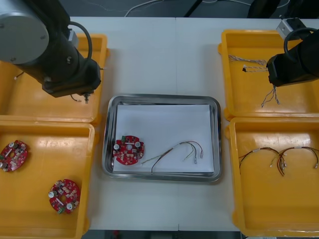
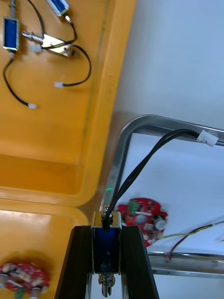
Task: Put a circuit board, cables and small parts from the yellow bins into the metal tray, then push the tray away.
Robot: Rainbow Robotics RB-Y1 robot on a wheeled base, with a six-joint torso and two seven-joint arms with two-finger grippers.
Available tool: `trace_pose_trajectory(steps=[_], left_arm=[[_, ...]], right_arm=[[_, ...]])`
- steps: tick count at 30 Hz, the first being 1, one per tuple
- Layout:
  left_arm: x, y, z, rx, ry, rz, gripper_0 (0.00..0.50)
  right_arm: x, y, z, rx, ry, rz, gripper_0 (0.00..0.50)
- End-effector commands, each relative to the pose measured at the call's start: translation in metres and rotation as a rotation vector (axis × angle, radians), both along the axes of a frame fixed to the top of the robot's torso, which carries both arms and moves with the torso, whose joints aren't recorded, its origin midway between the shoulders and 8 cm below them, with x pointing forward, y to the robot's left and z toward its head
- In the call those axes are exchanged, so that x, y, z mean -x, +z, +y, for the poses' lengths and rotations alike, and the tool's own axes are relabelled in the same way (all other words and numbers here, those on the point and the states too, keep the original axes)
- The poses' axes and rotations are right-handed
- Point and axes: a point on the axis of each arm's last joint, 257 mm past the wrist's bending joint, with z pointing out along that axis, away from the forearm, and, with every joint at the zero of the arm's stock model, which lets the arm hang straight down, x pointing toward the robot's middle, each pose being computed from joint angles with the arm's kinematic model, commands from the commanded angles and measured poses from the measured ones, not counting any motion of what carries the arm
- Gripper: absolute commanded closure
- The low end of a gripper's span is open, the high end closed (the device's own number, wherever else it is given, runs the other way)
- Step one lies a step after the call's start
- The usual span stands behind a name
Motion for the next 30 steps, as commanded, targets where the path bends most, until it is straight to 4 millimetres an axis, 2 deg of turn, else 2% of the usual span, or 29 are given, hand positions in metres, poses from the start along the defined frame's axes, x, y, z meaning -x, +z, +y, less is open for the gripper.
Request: trace_pose_trajectory(steps=[1, 9, 19, 30], left_arm=[[-0.008, 0.02, -0.024, -0.027, -0.073, -0.101, 0.5], [-0.014, -0.011, -0.063, -0.014, -0.089, -0.147, 0.5], [-0.023, -0.051, -0.082, -0.026, -0.118, -0.16, 0.5], [-0.047, -0.091, -0.096, -0.022, -0.105, -0.166, 0.5]], right_arm=[[0.002, 0.017, -0.014, -0.005, -0.039, -0.037, 0.5], [0.002, 0.016, -0.011, -0.01, -0.029, -0.033, 0.5], [0.003, 0.016, -0.009, -0.014, -0.025, -0.031, 0.5], [0.003, 0.015, -0.007, -0.017, -0.02, -0.03, 0.5]])
